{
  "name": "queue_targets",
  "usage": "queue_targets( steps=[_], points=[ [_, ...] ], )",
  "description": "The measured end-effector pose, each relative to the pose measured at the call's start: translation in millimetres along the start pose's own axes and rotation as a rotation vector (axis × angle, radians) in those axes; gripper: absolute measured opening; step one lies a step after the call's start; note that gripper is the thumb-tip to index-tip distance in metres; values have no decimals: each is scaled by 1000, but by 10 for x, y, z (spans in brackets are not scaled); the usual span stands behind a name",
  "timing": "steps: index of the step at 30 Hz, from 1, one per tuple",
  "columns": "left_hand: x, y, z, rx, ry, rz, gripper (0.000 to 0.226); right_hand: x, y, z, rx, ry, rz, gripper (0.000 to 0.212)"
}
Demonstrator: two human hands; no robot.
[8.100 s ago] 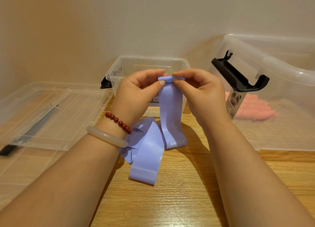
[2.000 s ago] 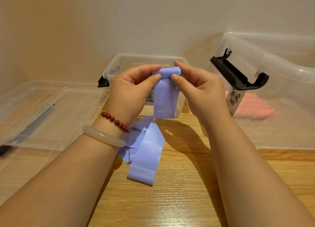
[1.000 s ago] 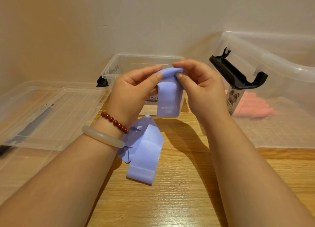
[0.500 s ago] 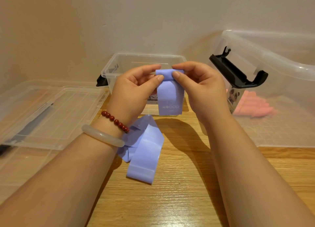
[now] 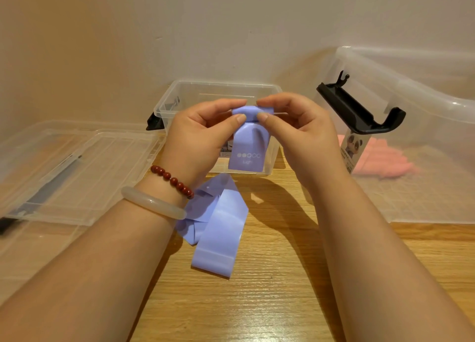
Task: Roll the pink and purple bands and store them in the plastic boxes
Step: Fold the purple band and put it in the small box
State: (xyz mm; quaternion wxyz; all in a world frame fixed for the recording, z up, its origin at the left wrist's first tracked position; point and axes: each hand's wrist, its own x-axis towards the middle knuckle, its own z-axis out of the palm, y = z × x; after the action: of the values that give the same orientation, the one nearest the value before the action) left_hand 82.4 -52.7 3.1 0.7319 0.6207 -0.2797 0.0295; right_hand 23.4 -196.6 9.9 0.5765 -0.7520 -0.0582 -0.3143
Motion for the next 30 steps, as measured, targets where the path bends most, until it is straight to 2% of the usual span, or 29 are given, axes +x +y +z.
queue_targets(
  steps=[9, 13, 25, 30],
  points=[
    [13, -27, -1, -22, -55, -38, 31, 20, 15, -2, 5, 39, -1, 25],
    [17, -29, 13, -56, -35, -56, 24, 30, 29, -7, 28, 24, 0, 29],
    [2, -22, 0, -1, -6, 26, 25, 10, 8, -13, -9, -7, -8, 19],
    [4, -20, 5, -26, -36, -9, 27, 20, 21, -14, 6, 21, 4, 24]
  ],
)
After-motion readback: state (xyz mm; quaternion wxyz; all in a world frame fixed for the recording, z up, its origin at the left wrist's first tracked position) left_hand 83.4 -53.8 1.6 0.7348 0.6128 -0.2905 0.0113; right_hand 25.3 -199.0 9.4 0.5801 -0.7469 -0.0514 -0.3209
